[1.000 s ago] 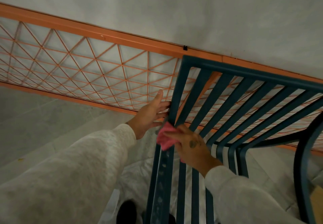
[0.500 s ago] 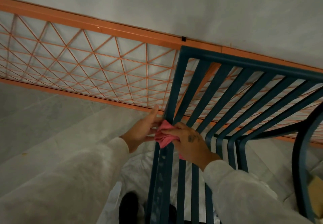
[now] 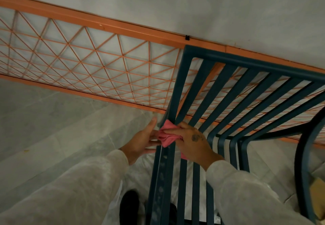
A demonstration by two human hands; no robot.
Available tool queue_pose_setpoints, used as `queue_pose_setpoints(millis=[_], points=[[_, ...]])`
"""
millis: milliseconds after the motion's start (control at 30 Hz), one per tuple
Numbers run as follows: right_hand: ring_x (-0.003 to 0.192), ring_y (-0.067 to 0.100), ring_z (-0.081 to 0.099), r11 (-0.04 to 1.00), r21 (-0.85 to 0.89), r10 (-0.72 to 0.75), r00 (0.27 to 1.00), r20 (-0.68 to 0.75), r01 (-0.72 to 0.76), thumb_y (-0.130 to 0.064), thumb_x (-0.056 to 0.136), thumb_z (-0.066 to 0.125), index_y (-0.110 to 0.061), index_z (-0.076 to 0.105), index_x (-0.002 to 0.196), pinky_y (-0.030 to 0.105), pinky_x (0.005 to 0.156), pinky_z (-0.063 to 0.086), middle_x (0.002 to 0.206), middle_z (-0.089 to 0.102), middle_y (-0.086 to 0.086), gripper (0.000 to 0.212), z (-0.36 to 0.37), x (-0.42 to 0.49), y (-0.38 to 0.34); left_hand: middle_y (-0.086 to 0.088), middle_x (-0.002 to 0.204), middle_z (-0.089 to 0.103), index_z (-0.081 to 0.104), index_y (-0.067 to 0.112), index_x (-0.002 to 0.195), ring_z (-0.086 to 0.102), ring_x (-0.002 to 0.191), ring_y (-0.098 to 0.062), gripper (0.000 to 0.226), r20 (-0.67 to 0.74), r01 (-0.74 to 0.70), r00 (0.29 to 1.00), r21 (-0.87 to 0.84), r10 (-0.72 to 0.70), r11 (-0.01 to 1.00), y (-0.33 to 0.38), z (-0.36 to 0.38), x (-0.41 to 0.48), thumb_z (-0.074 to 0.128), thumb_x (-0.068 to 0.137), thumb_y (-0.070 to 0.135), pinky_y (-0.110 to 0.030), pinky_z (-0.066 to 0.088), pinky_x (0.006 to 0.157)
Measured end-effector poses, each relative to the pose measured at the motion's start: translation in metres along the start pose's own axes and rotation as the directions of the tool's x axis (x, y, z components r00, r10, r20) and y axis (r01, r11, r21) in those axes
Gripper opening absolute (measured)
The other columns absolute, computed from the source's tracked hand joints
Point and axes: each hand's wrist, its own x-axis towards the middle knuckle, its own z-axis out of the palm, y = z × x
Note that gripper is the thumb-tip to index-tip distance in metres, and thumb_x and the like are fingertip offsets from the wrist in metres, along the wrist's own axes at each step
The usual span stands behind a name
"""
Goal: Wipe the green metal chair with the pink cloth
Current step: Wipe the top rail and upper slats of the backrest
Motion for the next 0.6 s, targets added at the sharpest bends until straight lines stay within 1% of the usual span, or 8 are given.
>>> queue_pose_setpoints(millis=[33, 100, 200, 300, 400, 467, 533, 600], points=[[0.092, 0.012, 0.056, 1.0, -0.011, 0.002, 1.0, 0.021, -0.001, -0.006, 0.091, 0.057, -0.038, 0.067, 0.12, 0.031, 0.087, 0.052, 0.103, 0.058, -0.009, 0.044, -0.005, 0.002, 0.003, 0.009, 0.111, 0.07, 0.068, 0.028, 0.105, 0.064, 0.105, -0.01, 0.077, 0.01, 0.006, 1.0, 0.003, -0.006, 1.0, -0.002, 0.0, -0.001, 0.034, 0.071, 0.088, -0.034, 0.05, 0.089], [0.093, 0.011, 0.055, 1.0, -0.02, 0.013, 1.0, -0.024, -0.014, -0.005, 0.09, 0.057, -0.036, 0.069, 0.117, 0.027, 0.088, 0.051, 0.106, 0.058, -0.007, 0.042, -0.012, 0.009, 0.007, 0.008, 0.118, 0.067, 0.066, 0.028, 0.112, 0.062, 0.109, -0.011, 0.08, 0.018, 0.016, 1.0, -0.004, -0.016, 1.0, -0.005, -0.001, -0.001, 0.034, 0.071, 0.088, -0.035, 0.049, 0.093], [0.098, 0.015, 0.057, 0.999, 0.013, 0.048, 0.991, -0.125, -0.047, -0.005, 0.091, 0.058, -0.033, 0.063, 0.127, 0.028, 0.092, 0.051, 0.112, 0.059, -0.003, 0.046, -0.005, 0.007, 0.007, 0.006, 0.122, 0.066, 0.065, 0.026, 0.117, 0.062, 0.11, -0.012, 0.081, 0.007, 0.022, 1.0, -0.031, -0.022, 0.999, -0.009, 0.0, -0.003, 0.034, 0.073, 0.086, -0.037, 0.049, 0.094], [0.094, 0.014, 0.058, 0.997, 0.064, 0.05, 0.998, -0.031, -0.048, -0.007, 0.092, 0.059, -0.036, 0.058, 0.132, 0.032, 0.09, 0.053, 0.108, 0.057, -0.005, 0.05, 0.019, -0.018, 0.001, 0.006, 0.119, 0.068, 0.066, 0.025, 0.116, 0.062, 0.111, -0.013, 0.08, -0.002, 0.038, 0.999, -0.019, -0.038, 0.999, -0.017, 0.002, -0.008, 0.031, 0.077, 0.084, -0.041, 0.045, 0.101], [0.093, 0.016, 0.06, 0.991, 0.109, 0.065, 0.993, 0.095, -0.075, -0.005, 0.09, 0.058, -0.04, 0.067, 0.12, 0.036, 0.089, 0.052, 0.102, 0.06, -0.005, 0.047, 0.027, -0.031, 0.004, 0.002, 0.118, 0.068, 0.066, 0.024, 0.113, 0.061, 0.112, -0.015, 0.076, -0.004, 0.084, 0.996, 0.012, -0.084, 0.996, -0.028, 0.003, -0.019, 0.028, 0.08, 0.081, -0.045, 0.043, 0.104], [0.094, 0.017, 0.06, 0.981, 0.145, 0.117, 0.987, 0.113, -0.133, -0.003, 0.089, 0.057, -0.038, 0.072, 0.109, 0.038, 0.09, 0.051, 0.102, 0.061, -0.003, 0.043, 0.023, -0.025, 0.008, 0.002, 0.121, 0.067, 0.065, 0.023, 0.117, 0.062, 0.112, -0.016, 0.077, 0.006, 0.103, 0.995, 0.006, -0.103, 0.995, -0.036, 0.003, -0.027, 0.027, 0.082, 0.08, -0.044, 0.043, 0.104], [0.091, 0.017, 0.059, 0.969, 0.183, 0.157, 0.986, 0.046, -0.163, -0.001, 0.088, 0.056, -0.034, 0.074, 0.106, 0.036, 0.088, 0.052, 0.099, 0.059, -0.003, 0.042, 0.019, -0.017, 0.008, 0.0, 0.125, 0.065, 0.062, 0.019, 0.124, 0.062, 0.112, -0.017, 0.081, 0.01, 0.121, 0.993, -0.027, -0.121, 0.992, -0.043, 0.004, -0.032, 0.027, 0.083, 0.079, -0.041, 0.045, 0.102], [0.085, 0.017, 0.057, 0.972, 0.187, 0.154, 0.987, -0.04, -0.144, -0.001, 0.09, 0.053, -0.036, 0.071, 0.114, 0.035, 0.082, 0.052, 0.094, 0.055, -0.004, 0.045, 0.022, -0.014, 0.003, -0.001, 0.126, 0.064, 0.061, 0.017, 0.126, 0.062, 0.112, -0.018, 0.08, 0.006, 0.132, 0.991, -0.068, -0.132, 0.989, -0.048, 0.006, -0.035, 0.027, 0.085, 0.077, -0.04, 0.046, 0.101]])
